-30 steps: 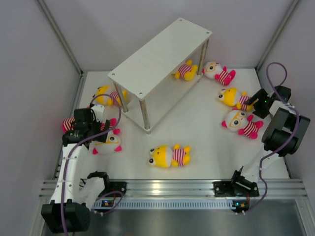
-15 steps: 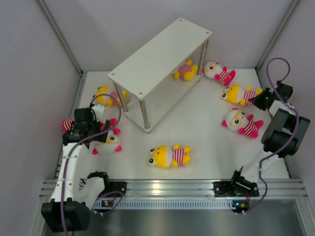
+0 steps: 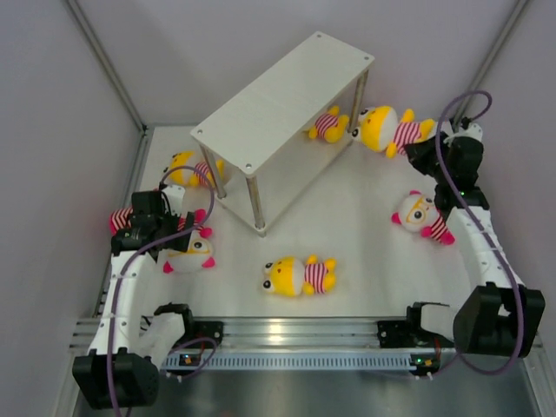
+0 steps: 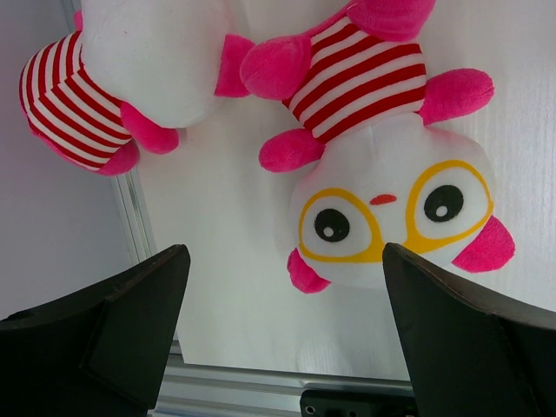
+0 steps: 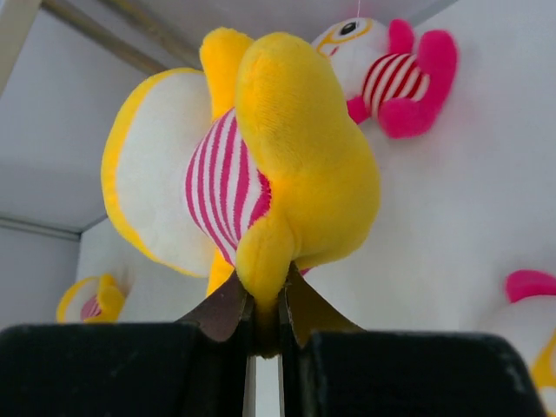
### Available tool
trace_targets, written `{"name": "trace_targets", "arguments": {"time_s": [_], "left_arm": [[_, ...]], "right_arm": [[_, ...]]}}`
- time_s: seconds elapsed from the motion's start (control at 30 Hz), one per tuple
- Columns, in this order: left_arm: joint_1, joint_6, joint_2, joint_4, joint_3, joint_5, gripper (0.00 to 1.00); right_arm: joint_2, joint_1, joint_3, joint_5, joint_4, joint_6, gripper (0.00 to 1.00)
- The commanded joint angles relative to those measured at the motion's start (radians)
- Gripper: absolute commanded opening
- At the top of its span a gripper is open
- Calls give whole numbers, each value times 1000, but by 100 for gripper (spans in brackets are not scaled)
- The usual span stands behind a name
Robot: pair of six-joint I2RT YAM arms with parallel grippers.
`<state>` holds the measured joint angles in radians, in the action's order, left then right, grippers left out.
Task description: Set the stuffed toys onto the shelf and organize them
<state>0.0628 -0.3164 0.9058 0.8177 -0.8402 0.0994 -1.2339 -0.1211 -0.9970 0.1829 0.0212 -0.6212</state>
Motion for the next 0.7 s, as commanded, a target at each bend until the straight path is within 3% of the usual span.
{"name": "trace_targets", "arguments": {"time_s": [0.0, 0.13, 0.3, 0.67], "left_arm": [[-3, 10, -8, -3, 9, 16, 99], [-3, 10, -13, -2, 9, 14, 99], [-3, 7, -12, -3, 13, 16, 99], [-1, 11, -8, -2, 18, 26, 99]], "right_arm": [[45, 157, 90, -143, -101, -162, 0], [10, 372, 144, -221, -245, -314, 0], [-179, 561, 38, -299, -337, -385, 0], [-573, 644, -193, -436, -478, -523, 0]]}}
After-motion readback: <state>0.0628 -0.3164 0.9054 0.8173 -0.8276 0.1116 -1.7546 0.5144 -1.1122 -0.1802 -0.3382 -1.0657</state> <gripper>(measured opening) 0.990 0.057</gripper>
